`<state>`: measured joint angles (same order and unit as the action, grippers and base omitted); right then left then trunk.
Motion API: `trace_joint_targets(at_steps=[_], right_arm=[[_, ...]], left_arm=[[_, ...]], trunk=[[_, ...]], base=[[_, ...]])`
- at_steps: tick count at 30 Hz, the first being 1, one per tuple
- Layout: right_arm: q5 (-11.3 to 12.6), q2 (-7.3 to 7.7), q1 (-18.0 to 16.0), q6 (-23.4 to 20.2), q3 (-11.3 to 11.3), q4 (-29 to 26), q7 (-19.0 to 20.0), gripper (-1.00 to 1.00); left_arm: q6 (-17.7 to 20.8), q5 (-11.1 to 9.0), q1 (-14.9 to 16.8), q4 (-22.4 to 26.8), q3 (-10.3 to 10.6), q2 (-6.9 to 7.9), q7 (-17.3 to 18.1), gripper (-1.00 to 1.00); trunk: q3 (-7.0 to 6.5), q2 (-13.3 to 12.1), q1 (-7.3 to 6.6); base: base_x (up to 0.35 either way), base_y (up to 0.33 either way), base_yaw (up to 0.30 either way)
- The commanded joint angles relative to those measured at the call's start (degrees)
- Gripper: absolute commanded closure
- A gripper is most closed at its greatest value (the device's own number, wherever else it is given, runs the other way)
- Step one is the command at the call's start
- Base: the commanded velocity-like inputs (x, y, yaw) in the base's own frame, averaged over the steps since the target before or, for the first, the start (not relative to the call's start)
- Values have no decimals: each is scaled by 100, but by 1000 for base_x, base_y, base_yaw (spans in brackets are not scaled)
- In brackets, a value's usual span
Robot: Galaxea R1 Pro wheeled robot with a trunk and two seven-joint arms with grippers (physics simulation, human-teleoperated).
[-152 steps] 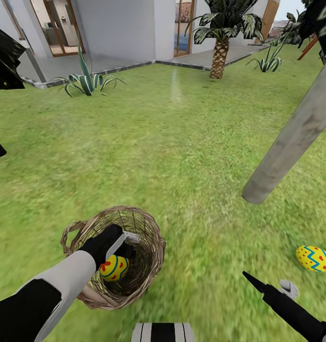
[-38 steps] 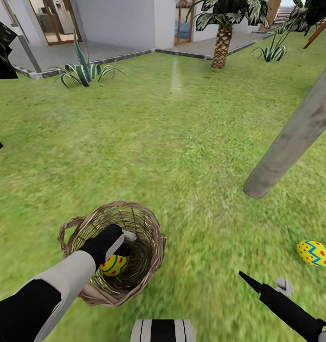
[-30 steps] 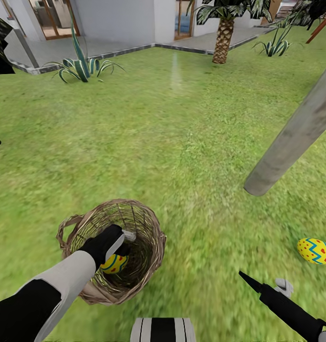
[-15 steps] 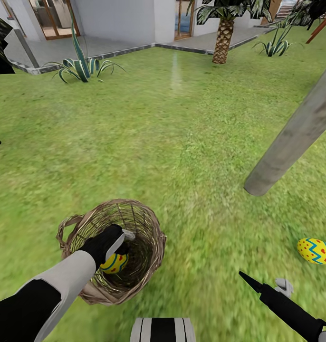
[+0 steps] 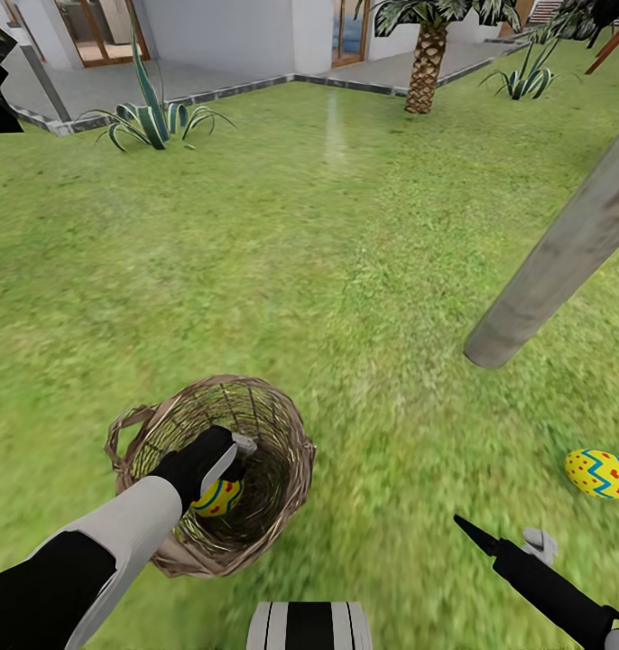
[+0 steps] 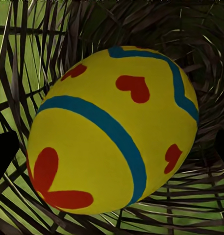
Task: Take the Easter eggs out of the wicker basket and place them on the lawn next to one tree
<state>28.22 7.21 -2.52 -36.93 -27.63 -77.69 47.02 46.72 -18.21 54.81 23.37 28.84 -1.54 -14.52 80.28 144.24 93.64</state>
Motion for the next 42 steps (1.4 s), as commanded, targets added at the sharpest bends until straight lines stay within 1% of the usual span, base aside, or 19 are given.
trace_joint_targets(at_steps=[1, 7, 12, 13, 17, 24, 30, 42], right_arm=[[27, 0, -3, -37, -6, -11, 8, -100], [82, 0, 21, -35, -9, -213, 67, -100], [55, 6, 36, -59, -36, -295, 746, -100], [44, 10, 41, -67, -54, -306, 943, -100], [32, 14, 47, -74, -71, -319, 1206, -100], [27, 10, 50, -70, -75, -324, 1322, -100], [24, 11, 50, -69, -76, -325, 1342, -100], [17, 10, 50, -72, -73, -325, 1345, -100]], left_arm=[[17, -61, 4, 7, 43, 4, -43, -100], [-6, -60, 4, 10, 43, 4, -43, -100], [-12, -60, 4, 13, 43, 4, -42, -100], [-13, -60, 4, 15, 43, 4, -42, -100], [-15, -60, 4, 18, 43, 4, -42, -100], [-21, -60, 4, 23, 43, 4, -42, -100], [-22, -60, 1, 20, 43, 4, -35, -100], [-115, -49, 2, 19, 51, 4, -34, -100]], trunk=[[4, 1, -1], [4, 1, -1], [4, 1, -1], [4, 1, -1], [4, 1, -1], [4, 1, -1], [137, 10, 14], [137, 10, 14]], base=[[0, 0, 0], [0, 0, 0], [0, 0, 0], [0, 0, 0], [0, 0, 0], [0, 0, 0], [0, 0, 0], [0, 0, 0]])
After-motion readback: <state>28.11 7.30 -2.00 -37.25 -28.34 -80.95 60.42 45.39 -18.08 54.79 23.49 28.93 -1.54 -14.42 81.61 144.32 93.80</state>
